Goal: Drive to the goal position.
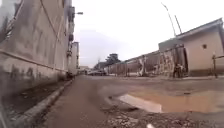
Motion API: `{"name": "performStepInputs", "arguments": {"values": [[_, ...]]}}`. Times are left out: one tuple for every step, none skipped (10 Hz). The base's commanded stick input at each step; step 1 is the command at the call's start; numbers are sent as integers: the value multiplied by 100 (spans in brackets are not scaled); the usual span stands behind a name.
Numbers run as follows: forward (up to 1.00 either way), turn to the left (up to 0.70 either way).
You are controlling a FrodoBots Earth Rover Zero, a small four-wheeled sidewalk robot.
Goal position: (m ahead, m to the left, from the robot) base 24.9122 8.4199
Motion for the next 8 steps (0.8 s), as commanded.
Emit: {"name": "performStepInputs", "arguments": {"values": [[0, 0], [0, 5], [0, 43], [0, 70], [0, 70], [0, 70], [0, 70], [0, 70]]}}
